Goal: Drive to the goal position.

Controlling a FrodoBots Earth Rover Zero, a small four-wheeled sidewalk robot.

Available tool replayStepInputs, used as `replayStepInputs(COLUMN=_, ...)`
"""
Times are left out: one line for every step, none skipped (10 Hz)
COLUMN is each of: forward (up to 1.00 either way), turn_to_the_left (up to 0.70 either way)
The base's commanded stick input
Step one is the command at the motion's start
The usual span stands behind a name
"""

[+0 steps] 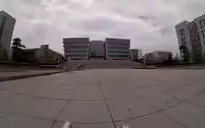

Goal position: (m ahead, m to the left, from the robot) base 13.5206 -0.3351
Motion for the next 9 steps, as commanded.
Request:
replayStepInputs(forward=0.7, turn_to_the_left=0.0)
replayStepInputs(forward=0.7, turn_to_the_left=0.0)
replayStepInputs(forward=0.7, turn_to_the_left=0.0)
replayStepInputs(forward=0.7, turn_to_the_left=0.0)
replayStepInputs(forward=0.7, turn_to_the_left=0.0)
replayStepInputs(forward=0.7, turn_to_the_left=0.0)
replayStepInputs(forward=0.7, turn_to_the_left=0.0)
replayStepInputs(forward=0.7, turn_to_the_left=0.0)
replayStepInputs(forward=0.7, turn_to_the_left=0.0)
